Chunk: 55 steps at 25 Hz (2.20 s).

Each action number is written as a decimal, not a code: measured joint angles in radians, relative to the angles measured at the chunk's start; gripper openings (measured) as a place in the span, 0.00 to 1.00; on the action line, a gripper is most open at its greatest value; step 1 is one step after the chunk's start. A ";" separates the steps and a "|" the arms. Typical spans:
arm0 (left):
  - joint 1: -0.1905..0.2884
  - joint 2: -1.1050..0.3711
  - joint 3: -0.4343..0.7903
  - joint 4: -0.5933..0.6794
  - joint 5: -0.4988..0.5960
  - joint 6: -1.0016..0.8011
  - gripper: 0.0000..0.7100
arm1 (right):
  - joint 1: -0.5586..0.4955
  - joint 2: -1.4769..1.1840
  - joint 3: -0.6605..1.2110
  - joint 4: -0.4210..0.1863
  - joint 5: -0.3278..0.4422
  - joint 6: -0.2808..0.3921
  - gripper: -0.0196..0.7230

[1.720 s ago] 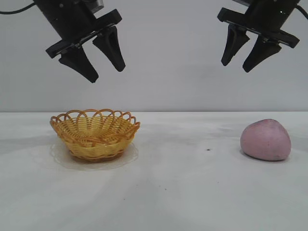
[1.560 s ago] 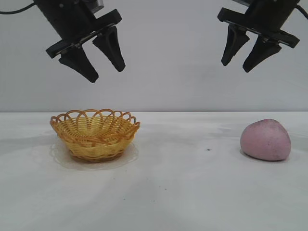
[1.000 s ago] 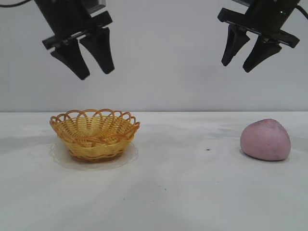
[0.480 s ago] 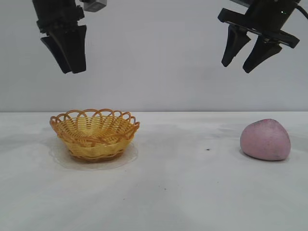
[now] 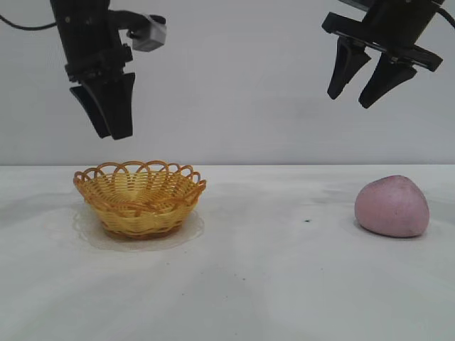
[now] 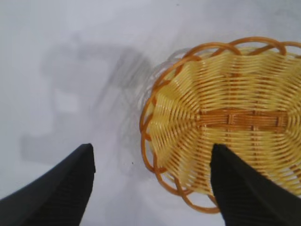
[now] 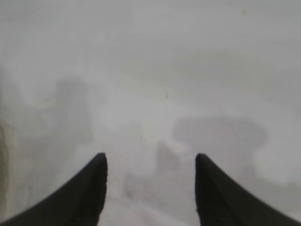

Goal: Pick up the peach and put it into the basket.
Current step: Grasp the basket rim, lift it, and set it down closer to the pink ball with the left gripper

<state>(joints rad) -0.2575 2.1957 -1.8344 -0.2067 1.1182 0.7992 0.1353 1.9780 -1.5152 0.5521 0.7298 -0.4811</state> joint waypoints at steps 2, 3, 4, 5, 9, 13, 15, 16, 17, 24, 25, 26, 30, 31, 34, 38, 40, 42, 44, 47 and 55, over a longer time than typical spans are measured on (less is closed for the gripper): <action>0.000 0.023 -0.016 -0.009 -0.002 0.000 0.64 | 0.000 0.000 0.000 0.000 0.000 0.000 0.55; 0.000 0.037 -0.023 -0.009 -0.002 0.000 0.64 | 0.000 0.000 0.000 0.000 0.000 0.000 0.55; 0.000 0.049 -0.034 -0.011 -0.002 0.000 0.64 | 0.000 0.000 0.000 0.000 0.000 0.000 0.55; 0.000 0.059 -0.048 -0.014 -0.002 0.000 0.64 | 0.000 0.000 0.000 0.000 0.000 0.000 0.55; 0.000 0.103 -0.092 -0.018 -0.002 0.002 0.64 | 0.000 0.000 0.000 -0.002 0.006 -0.004 0.55; 0.000 0.138 -0.104 -0.020 0.000 0.004 0.64 | 0.000 0.000 0.000 -0.004 0.008 -0.004 0.55; 0.000 0.153 -0.106 -0.020 0.000 0.006 0.64 | 0.000 0.000 0.000 -0.004 0.012 -0.004 0.55; 0.000 0.159 -0.112 -0.020 0.000 0.006 0.64 | 0.000 0.000 0.000 -0.004 0.011 -0.004 0.55; 0.000 0.167 -0.113 -0.020 0.000 0.007 0.64 | 0.000 0.000 0.000 -0.005 0.013 -0.004 0.55; -0.002 0.179 -0.122 -0.031 0.014 0.021 0.10 | 0.000 0.000 0.000 -0.008 0.013 -0.004 0.55; -0.002 0.179 -0.124 -0.034 0.022 0.021 0.10 | 0.000 0.000 0.000 -0.008 0.013 -0.004 0.55; -0.002 0.179 -0.128 -0.036 0.031 0.012 0.10 | 0.000 0.000 0.000 -0.008 0.014 -0.004 0.55; -0.002 0.179 -0.168 -0.041 0.096 -0.107 0.00 | 0.000 0.000 0.000 -0.008 0.014 -0.004 0.55; -0.002 0.179 -0.181 -0.044 0.107 -0.146 0.00 | 0.000 0.000 0.000 -0.010 0.014 -0.004 0.55; 0.009 0.179 -0.225 -0.072 0.107 -0.265 0.00 | 0.000 0.000 0.000 -0.012 0.014 -0.004 0.55; 0.034 0.154 -0.232 -0.079 0.105 -0.429 0.00 | 0.000 0.000 0.000 -0.015 0.014 -0.004 0.55; 0.044 0.129 -0.232 -0.096 0.105 -0.497 0.00 | 0.000 0.000 0.000 -0.015 0.015 -0.004 0.55; 0.052 0.098 -0.232 -0.134 0.105 -0.545 0.00 | 0.000 0.000 0.000 -0.017 0.015 -0.004 0.55; 0.052 0.073 -0.232 -0.176 0.107 -0.586 0.00 | 0.000 0.000 0.000 -0.017 0.015 -0.004 0.55; 0.047 0.040 -0.232 -0.203 0.107 -0.633 0.00 | 0.000 0.000 0.000 -0.019 0.013 -0.004 0.55; -0.008 0.007 -0.178 -0.199 0.107 -0.686 0.00 | 0.000 0.000 0.000 -0.019 0.012 -0.004 0.55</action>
<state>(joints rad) -0.2652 2.2025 -2.0119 -0.4061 1.2255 0.1127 0.1353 1.9780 -1.5152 0.5330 0.7417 -0.4849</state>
